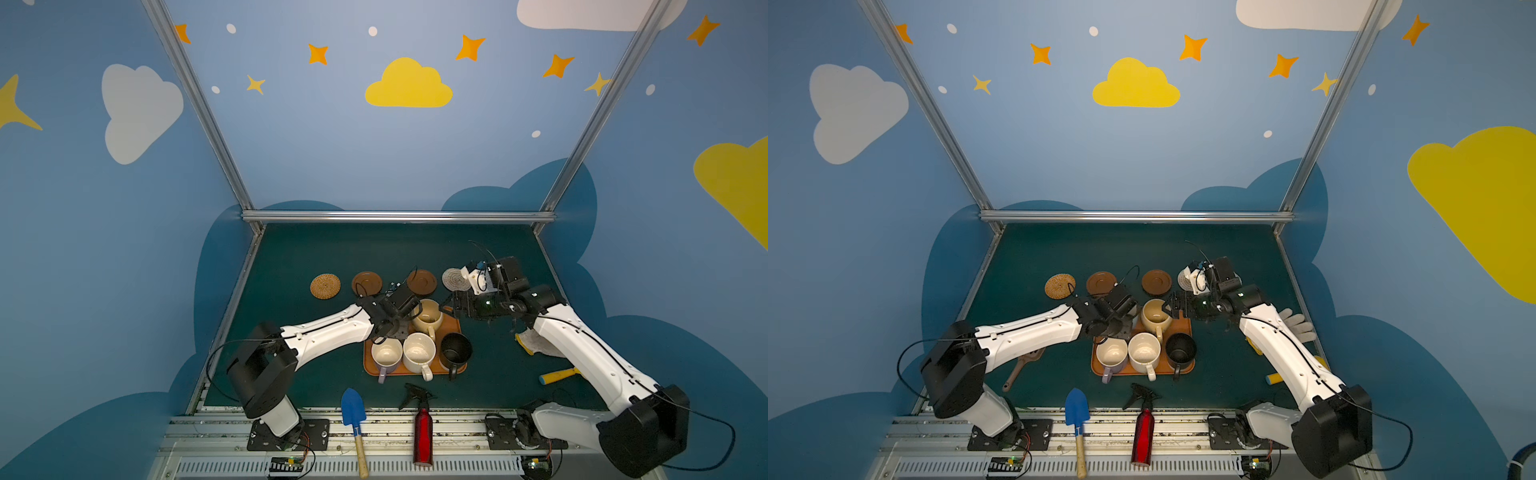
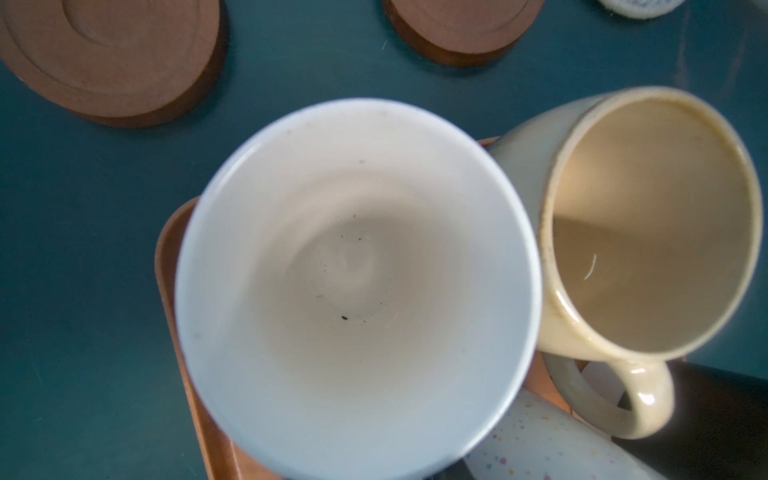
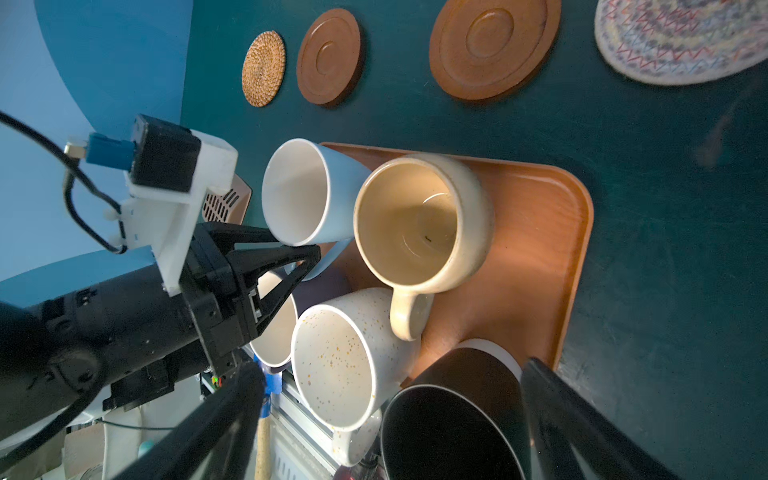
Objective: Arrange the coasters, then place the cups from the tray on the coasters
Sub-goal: 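Lower the left gripper onto the white mug's rim and close it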
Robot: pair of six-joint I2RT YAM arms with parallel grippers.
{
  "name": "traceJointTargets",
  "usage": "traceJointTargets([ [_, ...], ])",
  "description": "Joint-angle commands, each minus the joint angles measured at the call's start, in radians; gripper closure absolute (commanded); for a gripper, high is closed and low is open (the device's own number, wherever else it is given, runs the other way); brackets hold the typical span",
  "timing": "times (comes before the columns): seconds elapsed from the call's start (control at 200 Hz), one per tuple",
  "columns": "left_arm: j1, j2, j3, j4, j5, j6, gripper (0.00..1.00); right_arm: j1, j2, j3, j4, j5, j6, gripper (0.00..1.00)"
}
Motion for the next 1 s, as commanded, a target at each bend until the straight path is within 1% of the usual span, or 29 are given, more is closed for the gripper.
traceJointTargets([
  [0.0, -0.001, 0.017, 0.027, -0.014, -0.001, 0.027, 0.68, 0.005, 0.021, 0.057, -0.053, 0.041, -0.04, 0.04],
  [0.08, -0.002, 0.022, 0.028, -0.017, -0.001, 0.019, 0.7, 0.006, 0.027, 0.069, -0.061, 0.045, -0.046, 0.04],
  [0.16, -0.002, 0.017, 0.032, -0.022, -0.005, 0.018, 0.8, 0.006, 0.027, 0.068, -0.056, 0.045, -0.042, 0.04],
  [0.265, -0.001, 0.014, 0.034, -0.033, -0.012, 0.017, 0.84, 0.007, 0.028, 0.065, -0.057, 0.043, -0.042, 0.04],
  [0.39, -0.002, 0.016, 0.038, -0.044, -0.016, 0.014, 0.91, 0.006, 0.029, 0.066, -0.06, 0.053, -0.045, 0.04],
  [0.526, -0.002, 0.016, 0.046, -0.051, -0.029, 0.013, 0.96, 0.007, 0.031, 0.066, -0.058, 0.054, -0.046, 0.04],
  [0.776, -0.001, -0.037, 0.063, -0.067, -0.065, 0.012, 0.96, 0.007, 0.031, 0.067, -0.052, 0.06, -0.042, 0.04],
  [0.996, -0.001, -0.093, 0.05, -0.065, -0.092, 0.007, 0.96, 0.007, 0.037, 0.066, -0.043, 0.065, -0.04, 0.04],
])
